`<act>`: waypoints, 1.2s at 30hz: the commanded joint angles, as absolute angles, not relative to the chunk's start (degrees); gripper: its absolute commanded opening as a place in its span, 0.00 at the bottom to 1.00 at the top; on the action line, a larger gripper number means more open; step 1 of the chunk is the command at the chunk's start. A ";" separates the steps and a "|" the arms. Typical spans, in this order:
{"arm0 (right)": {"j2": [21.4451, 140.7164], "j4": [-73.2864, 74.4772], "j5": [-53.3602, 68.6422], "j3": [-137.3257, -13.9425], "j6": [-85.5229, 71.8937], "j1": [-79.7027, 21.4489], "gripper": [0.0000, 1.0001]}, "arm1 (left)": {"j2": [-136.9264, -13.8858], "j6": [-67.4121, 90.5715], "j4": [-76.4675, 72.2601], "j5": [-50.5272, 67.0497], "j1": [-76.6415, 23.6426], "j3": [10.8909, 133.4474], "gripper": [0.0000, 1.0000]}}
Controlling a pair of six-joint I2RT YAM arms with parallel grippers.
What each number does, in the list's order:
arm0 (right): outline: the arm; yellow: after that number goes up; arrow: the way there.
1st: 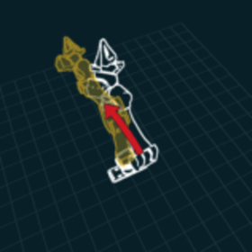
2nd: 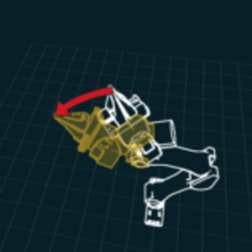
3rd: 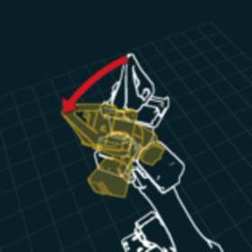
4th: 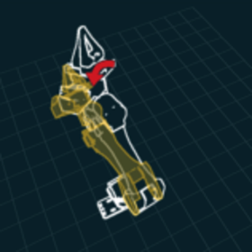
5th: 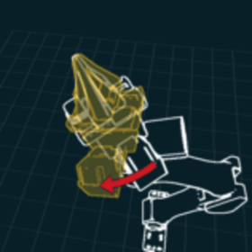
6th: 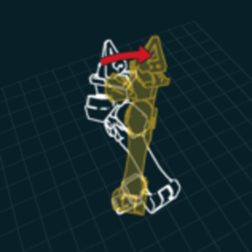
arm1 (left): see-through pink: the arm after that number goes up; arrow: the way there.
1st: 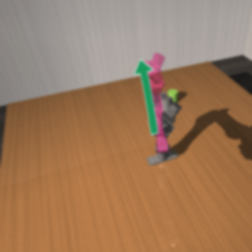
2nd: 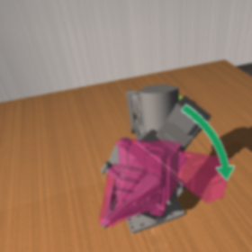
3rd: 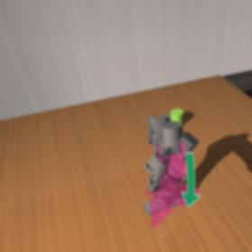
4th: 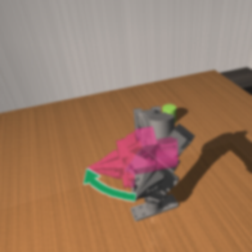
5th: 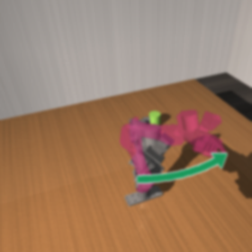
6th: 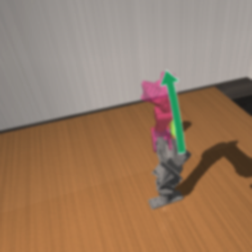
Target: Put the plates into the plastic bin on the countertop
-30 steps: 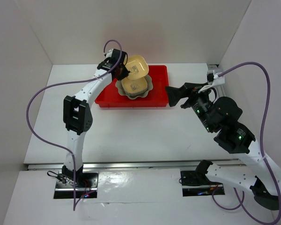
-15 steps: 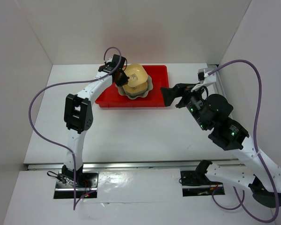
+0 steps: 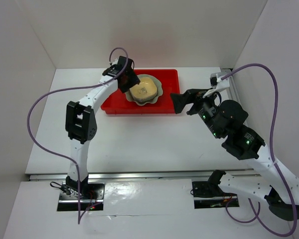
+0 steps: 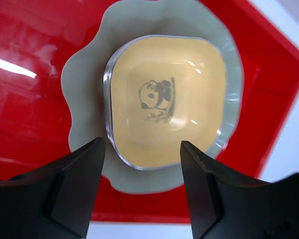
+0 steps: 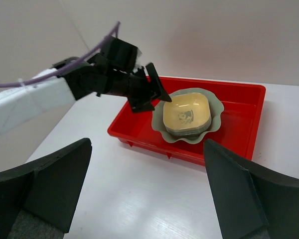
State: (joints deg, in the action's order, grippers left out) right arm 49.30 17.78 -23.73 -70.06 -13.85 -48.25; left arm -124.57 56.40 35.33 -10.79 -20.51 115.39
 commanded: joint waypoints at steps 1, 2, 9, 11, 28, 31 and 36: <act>48.87 17.75 -23.64 -70.14 -13.10 -48.69 1.00 | -112.17 51.69 34.19 -13.53 -21.79 115.58 0.75; 49.39 17.75 -24.16 -70.14 -13.10 -48.69 1.00 | -110.32 49.33 34.19 -14.06 -21.80 115.58 0.77; 50.79 25.56 -31.09 -70.92 -14.67 -48.69 1.00 | -90.94 42.98 47.37 -19.24 -21.80 108.42 1.00; 50.80 28.63 -32.78 -70.93 -15.38 -48.69 1.00 | -80.58 42.37 47.37 -20.30 -21.80 99.03 1.00; 38.58 40.86 -35.86 -71.98 -15.55 -48.69 1.00 | -33.76 34.99 62.48 -24.17 -22.94 74.61 1.00; 38.06 41.40 -37.17 -71.98 -16.25 -48.69 1.00 | -32.35 34.98 66.00 -25.31 -22.94 76.46 1.00; 39.29 42.01 -38.49 -71.98 -17.49 -48.69 1.00 | -30.59 36.12 66.62 -27.25 -23.55 76.46 1.00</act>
State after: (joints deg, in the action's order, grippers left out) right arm 38.37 40.18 -36.25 -70.70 -16.14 -48.25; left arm -31.51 36.82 65.58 -25.43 -23.20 75.40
